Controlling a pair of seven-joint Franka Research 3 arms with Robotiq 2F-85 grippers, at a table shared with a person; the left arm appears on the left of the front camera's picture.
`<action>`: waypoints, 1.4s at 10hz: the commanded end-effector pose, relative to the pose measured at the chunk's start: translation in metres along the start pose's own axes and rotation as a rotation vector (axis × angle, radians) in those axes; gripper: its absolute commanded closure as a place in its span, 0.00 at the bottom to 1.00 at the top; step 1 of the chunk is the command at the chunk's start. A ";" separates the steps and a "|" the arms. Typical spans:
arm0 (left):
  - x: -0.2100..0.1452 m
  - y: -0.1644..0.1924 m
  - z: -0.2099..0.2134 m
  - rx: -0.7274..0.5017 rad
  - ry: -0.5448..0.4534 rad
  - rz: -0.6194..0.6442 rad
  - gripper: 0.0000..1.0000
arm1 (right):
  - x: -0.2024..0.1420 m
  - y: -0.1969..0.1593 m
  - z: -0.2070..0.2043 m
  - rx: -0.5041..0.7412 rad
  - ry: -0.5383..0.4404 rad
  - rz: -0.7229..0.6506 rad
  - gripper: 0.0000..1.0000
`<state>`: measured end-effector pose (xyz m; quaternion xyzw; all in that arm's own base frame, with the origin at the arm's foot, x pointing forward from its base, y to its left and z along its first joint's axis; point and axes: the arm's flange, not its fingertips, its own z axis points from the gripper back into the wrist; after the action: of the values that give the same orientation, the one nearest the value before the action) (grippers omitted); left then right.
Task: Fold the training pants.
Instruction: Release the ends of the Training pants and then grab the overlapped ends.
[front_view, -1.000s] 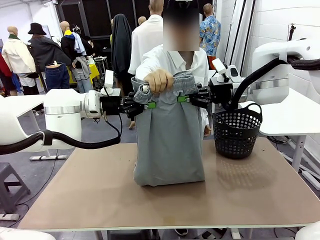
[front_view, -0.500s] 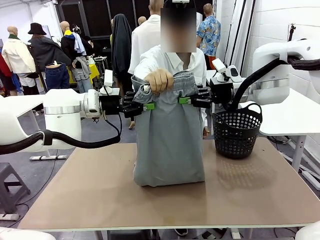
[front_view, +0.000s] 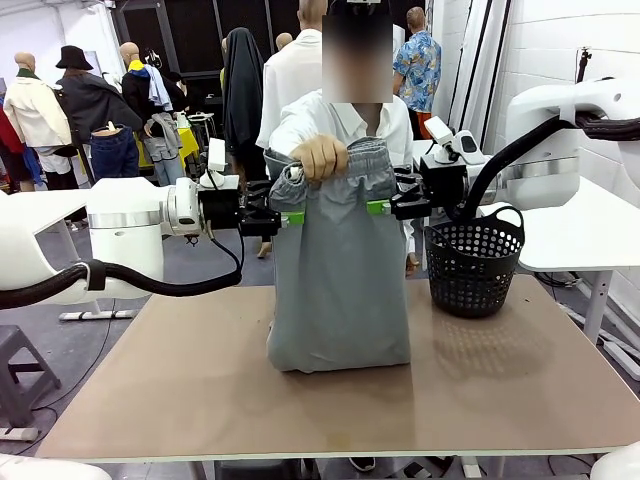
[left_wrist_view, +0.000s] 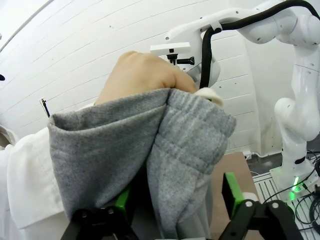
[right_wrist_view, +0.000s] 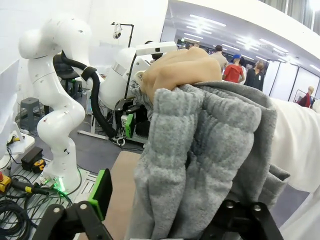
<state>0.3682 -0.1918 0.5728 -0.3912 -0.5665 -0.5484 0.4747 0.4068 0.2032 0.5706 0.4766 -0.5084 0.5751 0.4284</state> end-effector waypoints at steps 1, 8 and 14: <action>0.001 -0.002 -0.001 0.039 -0.018 0.022 0.00 | 0.002 0.001 0.001 -0.011 -0.007 -0.012 0.00; 0.000 -0.010 0.013 0.086 0.005 -0.016 0.00 | 0.005 0.003 0.009 -0.066 0.098 0.103 0.00; 0.004 -0.024 0.039 0.167 0.011 -0.029 0.00 | 0.005 0.009 0.017 -0.161 0.102 0.123 0.00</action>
<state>0.3463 -0.1578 0.5741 -0.3458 -0.5960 -0.5275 0.4969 0.4046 0.1819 0.5803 0.3923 -0.5411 0.5879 0.4556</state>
